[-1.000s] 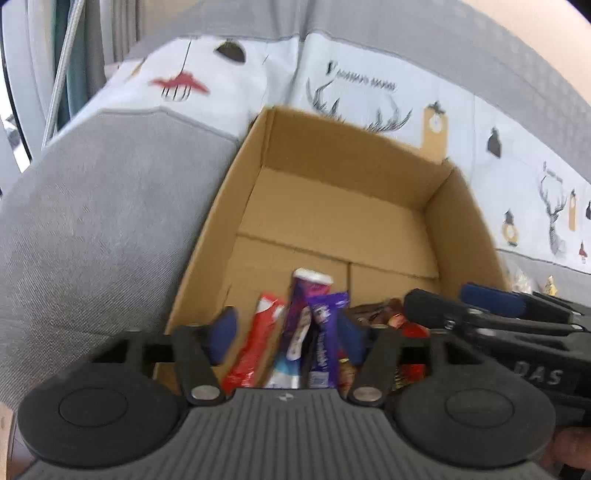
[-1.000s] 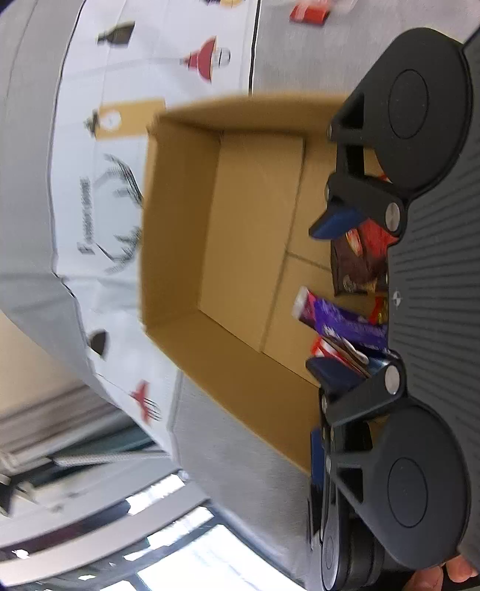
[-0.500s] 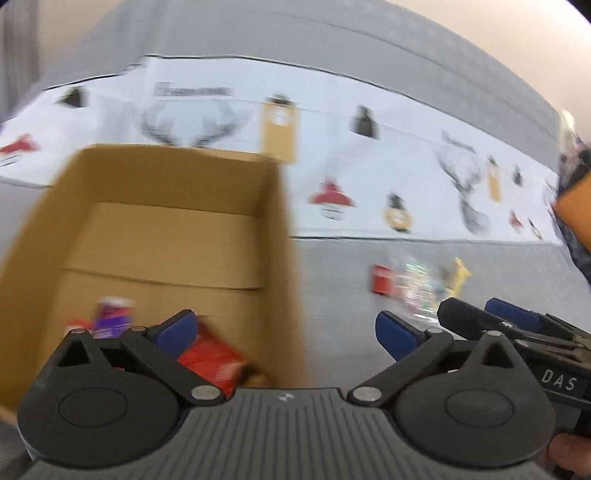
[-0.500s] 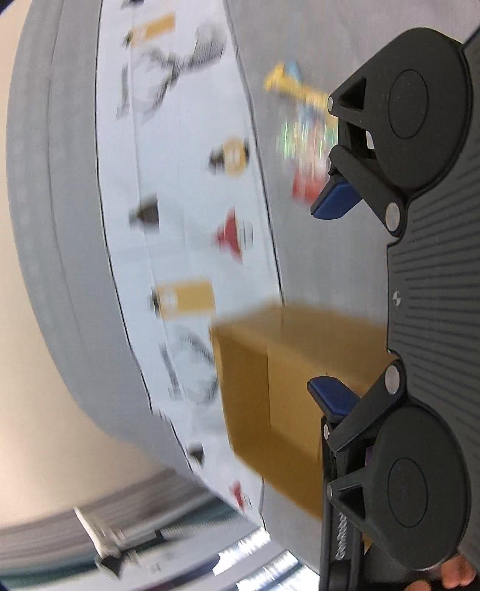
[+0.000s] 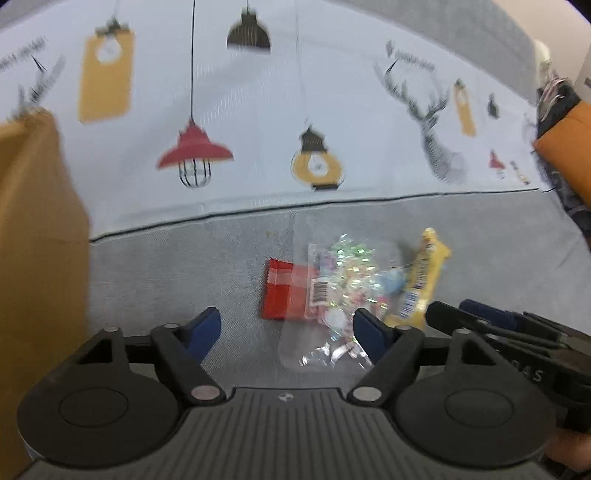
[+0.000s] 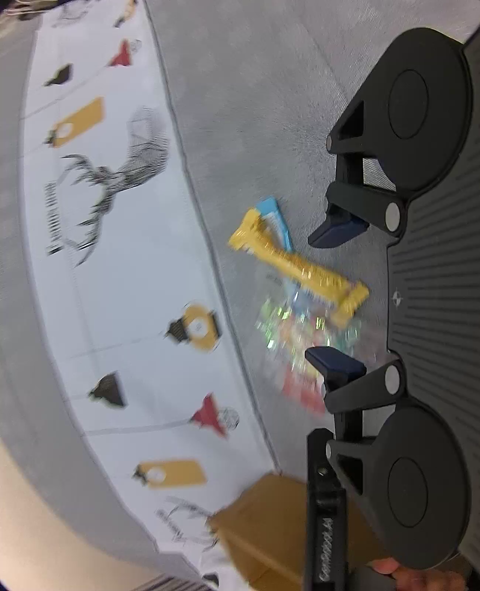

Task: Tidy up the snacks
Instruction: 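Grasp the candy bag with the left tool while the right grasps the yellow bar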

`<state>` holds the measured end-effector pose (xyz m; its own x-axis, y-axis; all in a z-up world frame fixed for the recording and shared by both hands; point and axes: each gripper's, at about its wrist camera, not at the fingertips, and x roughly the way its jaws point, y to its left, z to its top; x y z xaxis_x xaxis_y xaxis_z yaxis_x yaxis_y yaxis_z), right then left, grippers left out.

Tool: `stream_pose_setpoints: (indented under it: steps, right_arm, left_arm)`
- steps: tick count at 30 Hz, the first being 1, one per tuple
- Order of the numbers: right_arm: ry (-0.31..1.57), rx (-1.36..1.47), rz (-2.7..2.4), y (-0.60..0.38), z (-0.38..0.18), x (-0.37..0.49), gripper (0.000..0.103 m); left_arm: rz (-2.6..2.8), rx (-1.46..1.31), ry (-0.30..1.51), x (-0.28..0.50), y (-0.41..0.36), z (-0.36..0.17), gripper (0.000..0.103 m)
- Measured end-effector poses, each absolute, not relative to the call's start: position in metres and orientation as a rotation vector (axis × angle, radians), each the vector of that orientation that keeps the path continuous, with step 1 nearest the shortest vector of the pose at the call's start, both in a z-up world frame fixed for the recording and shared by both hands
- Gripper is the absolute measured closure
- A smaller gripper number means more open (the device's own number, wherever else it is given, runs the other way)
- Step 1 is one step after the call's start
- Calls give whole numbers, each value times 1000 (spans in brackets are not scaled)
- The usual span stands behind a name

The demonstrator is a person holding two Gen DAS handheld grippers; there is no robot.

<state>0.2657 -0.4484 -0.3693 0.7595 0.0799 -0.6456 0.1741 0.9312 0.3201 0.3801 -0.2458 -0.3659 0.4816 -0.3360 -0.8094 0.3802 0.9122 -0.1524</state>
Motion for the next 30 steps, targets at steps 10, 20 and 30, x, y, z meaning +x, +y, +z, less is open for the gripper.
stream_pose_setpoints:
  steps: [10, 20, 30]
  right_arm:
    - [778, 462, -34, -465, -405, 308, 76]
    - [768, 497, -26, -467, -400, 300, 80]
    - [789, 532, 6, -470, -407, 294, 81]
  left_arm:
    - [-508, -75, 1093, 412, -247, -399, 92]
    - [-540, -260, 1140, 404, -227, -382, 102]
    - [-559, -545, 1276, 409, -218, -422, 81]
